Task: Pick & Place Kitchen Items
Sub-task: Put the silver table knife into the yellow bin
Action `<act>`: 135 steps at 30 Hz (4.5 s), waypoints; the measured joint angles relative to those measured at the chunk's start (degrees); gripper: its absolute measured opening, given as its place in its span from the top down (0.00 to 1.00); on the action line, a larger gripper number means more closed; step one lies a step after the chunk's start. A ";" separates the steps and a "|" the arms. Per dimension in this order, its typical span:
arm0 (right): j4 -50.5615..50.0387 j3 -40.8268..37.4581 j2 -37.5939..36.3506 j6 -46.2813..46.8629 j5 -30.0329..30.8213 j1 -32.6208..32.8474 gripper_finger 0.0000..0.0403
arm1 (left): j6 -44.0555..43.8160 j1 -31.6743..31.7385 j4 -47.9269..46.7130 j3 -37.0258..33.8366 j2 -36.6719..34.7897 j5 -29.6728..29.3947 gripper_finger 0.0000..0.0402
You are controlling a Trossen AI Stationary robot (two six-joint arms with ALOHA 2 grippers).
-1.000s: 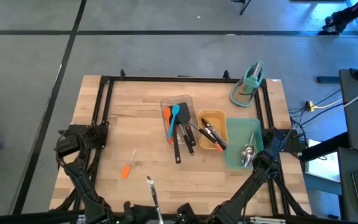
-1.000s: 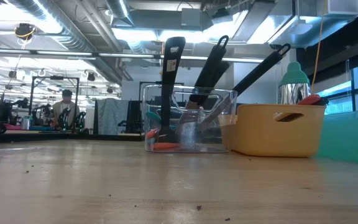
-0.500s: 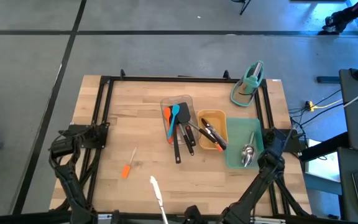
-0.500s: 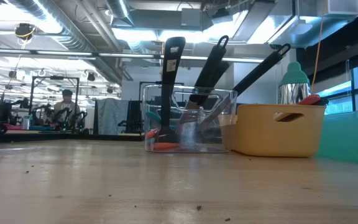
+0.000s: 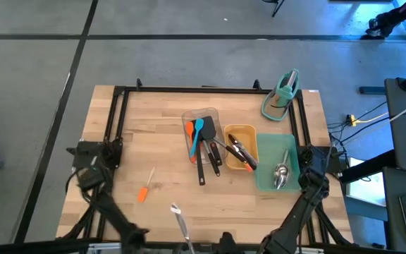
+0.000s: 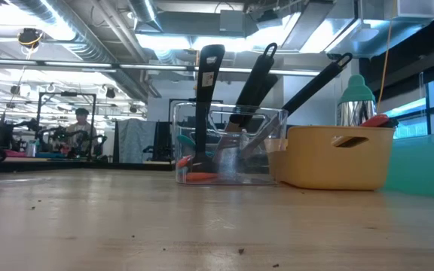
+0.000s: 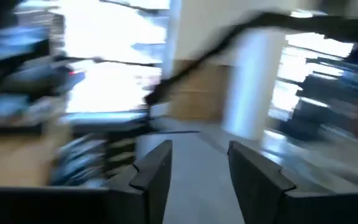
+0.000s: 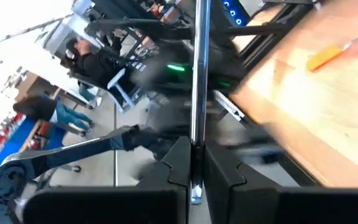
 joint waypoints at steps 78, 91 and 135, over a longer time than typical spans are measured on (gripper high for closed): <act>1.44 0.02 -2.10 -12.94 2.97 0.80 0.65 | -12.95 11.26 0.35 -7.87 -18.48 6.47 0.96; 1.07 0.02 -2.05 -10.40 -11.39 -3.39 0.71 | -12.45 11.78 0.66 -7.85 -18.52 7.25 0.96; -6.18 -0.02 -1.97 -5.11 -6.91 0.03 0.96 | -8.25 13.74 4.73 -7.81 -20.59 6.67 0.83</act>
